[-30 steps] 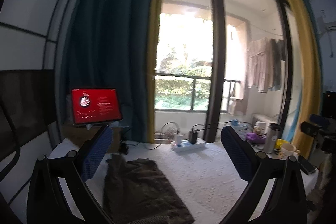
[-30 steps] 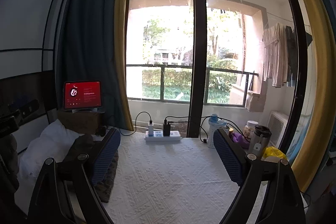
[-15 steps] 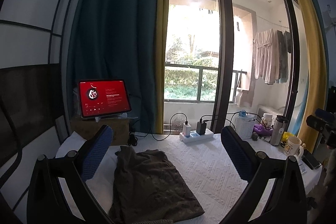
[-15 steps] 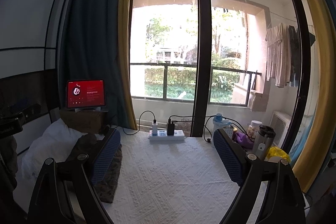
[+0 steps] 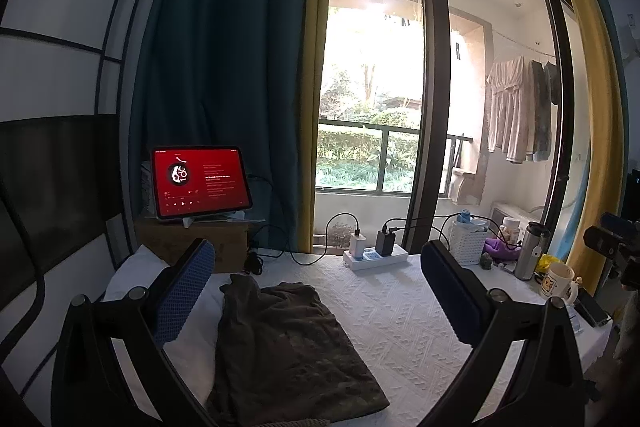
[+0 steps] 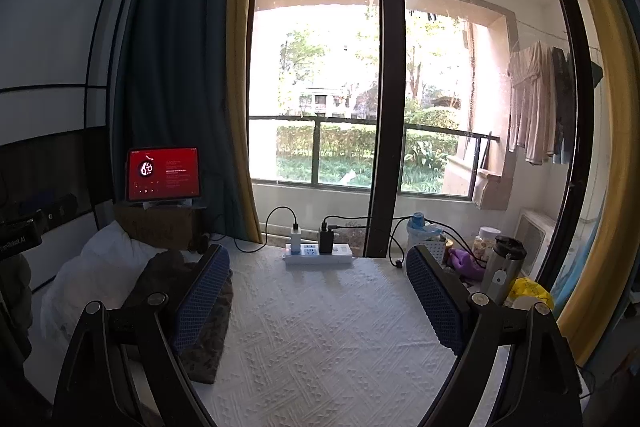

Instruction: Fold small clothes

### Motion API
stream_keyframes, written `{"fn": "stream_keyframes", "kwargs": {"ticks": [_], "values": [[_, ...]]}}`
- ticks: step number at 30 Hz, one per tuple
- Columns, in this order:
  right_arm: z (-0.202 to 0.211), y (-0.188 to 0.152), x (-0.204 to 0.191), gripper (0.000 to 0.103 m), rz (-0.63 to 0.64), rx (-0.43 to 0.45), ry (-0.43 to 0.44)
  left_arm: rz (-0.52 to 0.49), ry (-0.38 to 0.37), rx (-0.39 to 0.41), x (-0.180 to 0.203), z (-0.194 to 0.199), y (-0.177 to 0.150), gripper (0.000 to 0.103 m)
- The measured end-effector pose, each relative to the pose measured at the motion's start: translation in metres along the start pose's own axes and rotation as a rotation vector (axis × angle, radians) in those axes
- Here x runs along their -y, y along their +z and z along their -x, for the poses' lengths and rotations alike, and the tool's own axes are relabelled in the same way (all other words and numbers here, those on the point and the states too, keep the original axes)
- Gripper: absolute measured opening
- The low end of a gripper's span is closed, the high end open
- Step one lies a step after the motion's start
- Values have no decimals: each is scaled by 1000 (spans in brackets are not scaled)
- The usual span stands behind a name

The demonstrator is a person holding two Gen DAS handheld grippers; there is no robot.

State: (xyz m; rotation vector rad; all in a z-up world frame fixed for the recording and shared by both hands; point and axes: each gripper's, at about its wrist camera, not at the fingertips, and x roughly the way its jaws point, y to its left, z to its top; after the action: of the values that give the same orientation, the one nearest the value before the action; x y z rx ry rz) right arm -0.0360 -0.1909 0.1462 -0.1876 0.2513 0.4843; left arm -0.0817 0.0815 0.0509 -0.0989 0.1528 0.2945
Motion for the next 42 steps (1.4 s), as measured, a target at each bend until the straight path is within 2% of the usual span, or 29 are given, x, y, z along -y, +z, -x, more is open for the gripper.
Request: {"fn": "stream_keyframes", "kwargs": {"ticks": [42], "values": [[-4,-5,11,92,10,-18,18,-12,-1,-16,3,-3,-2,102]]}}
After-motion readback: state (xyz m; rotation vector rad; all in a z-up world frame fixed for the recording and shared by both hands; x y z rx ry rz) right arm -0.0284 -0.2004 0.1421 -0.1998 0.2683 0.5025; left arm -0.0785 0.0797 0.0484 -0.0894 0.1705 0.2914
